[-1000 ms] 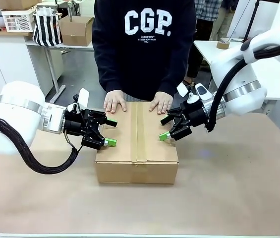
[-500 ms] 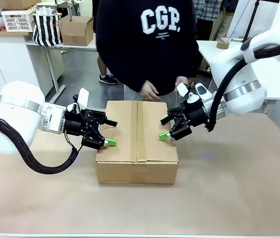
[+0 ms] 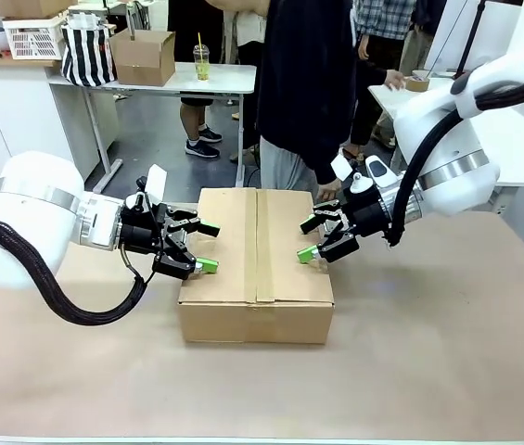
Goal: Pack the gift set into the box.
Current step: Press and hold the closed box until the human finishes sealing it.
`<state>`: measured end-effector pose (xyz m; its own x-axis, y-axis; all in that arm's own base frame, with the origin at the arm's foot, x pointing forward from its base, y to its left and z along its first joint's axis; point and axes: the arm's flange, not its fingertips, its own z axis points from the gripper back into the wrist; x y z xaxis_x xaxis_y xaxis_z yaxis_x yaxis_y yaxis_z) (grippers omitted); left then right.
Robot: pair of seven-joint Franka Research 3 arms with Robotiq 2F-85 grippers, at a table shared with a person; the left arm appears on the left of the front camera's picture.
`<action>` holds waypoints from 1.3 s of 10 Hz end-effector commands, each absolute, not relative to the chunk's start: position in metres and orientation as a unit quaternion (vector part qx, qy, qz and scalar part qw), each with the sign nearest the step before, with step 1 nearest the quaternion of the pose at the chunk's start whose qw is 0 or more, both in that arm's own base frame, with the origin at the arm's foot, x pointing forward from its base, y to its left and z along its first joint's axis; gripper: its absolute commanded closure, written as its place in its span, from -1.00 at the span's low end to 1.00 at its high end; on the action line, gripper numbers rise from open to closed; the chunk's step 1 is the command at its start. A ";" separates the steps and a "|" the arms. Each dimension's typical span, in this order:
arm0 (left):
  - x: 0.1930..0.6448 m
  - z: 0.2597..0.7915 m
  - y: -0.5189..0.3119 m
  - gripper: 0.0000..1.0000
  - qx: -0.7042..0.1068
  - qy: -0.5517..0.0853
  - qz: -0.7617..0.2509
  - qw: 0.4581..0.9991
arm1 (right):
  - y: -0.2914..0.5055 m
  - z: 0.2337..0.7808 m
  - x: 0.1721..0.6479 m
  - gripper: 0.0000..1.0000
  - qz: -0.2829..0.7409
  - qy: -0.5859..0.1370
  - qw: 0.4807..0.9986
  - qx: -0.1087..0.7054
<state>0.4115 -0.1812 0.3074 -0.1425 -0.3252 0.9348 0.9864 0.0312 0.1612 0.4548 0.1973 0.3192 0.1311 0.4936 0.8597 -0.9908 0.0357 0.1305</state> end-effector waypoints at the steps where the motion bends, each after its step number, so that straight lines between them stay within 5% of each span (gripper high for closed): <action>1: 0.410 0.305 -0.180 -1.00 -0.359 -0.463 -0.598 0.547 | 0.197 0.316 0.453 -1.00 0.574 -0.322 0.644 0.390; 13: 0.410 0.305 -0.180 -1.00 -0.359 -0.463 -0.598 0.547 | 0.197 0.316 0.453 -1.00 0.574 -0.322 0.644 0.390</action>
<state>0.4115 -0.1811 0.3074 -0.1425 -0.3251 0.9349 0.9864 0.0312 0.1612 0.4548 0.1973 0.3192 0.1311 0.4936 0.8598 -0.9908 0.0357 0.1305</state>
